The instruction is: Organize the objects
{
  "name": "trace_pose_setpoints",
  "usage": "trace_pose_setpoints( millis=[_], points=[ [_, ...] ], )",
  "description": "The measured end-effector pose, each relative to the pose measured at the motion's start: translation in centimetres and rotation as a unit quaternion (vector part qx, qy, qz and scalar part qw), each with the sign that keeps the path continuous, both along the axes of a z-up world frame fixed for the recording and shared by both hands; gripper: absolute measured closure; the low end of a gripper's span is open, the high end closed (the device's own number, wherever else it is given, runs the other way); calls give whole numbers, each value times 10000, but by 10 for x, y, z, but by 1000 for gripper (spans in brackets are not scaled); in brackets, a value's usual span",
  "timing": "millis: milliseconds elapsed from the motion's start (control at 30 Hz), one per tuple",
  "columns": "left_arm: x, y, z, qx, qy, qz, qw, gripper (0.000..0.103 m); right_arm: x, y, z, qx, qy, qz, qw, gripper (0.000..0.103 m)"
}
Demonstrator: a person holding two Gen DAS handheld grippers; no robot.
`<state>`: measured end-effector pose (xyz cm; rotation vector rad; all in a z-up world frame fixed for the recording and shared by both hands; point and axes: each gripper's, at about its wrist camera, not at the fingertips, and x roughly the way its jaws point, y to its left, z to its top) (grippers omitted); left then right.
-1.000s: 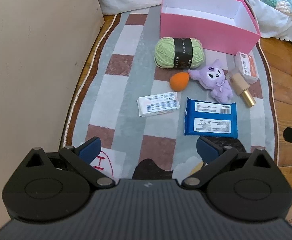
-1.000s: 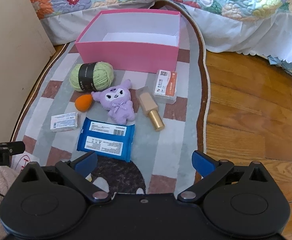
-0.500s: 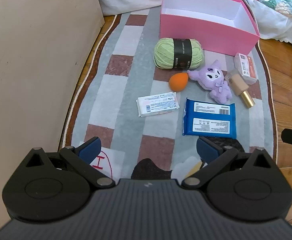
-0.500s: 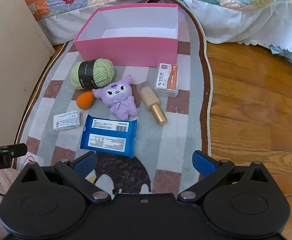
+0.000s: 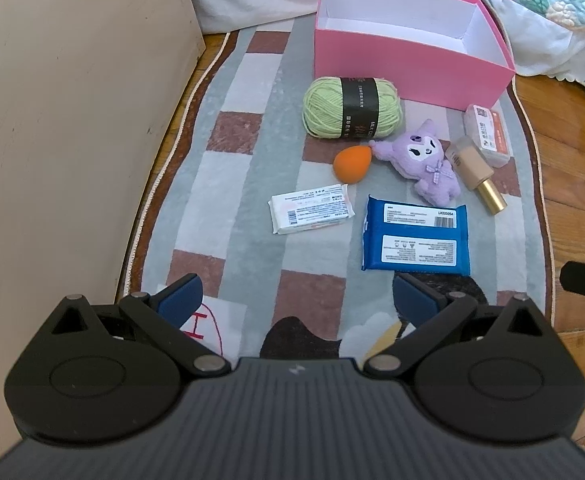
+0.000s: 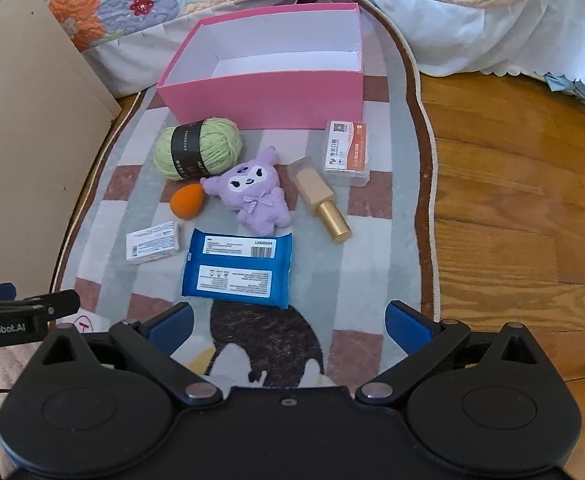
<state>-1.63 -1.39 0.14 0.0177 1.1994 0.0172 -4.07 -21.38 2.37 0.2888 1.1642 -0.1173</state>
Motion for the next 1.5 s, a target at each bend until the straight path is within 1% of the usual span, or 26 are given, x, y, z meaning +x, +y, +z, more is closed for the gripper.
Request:
trace_pose_setpoints(
  millis=[167,533,633,833,1167,1233,1367,1433,1500],
  points=[
    [0,0,0,0,-3,7,10000,0,-1,2,0,-200,-17,7,9998,0],
    [-3,1,-1,10,-1,-3,10000,0,-1,0,-1,-232,1,25,9997,0],
    [-3,2,0,-2,-16,-8,10000,0,-1,2,-1,-257,-25,103,9996,0],
    [-4,-2,1,-14,-39,-10,10000,0,-2,9,0,-468,-30,275,9985,0],
    [-7,-11,-2,238,-42,-119,9996,0,-2,9,-2,-534,-27,156,9984,0],
    [-7,-11,-2,206,-21,-123,9997,0,-2,9,-3,-604,-10,171,9980,0],
    [-8,-11,0,-37,11,-86,10000,0,-3,8,-4,-701,-45,128,9974,0],
    [-9,-12,2,-19,-17,-85,10000,0,-3,7,-3,-803,-91,73,9967,0],
    [-10,-14,3,108,-34,-117,9999,0,-2,6,-3,-802,-95,68,9967,0]
  ],
)
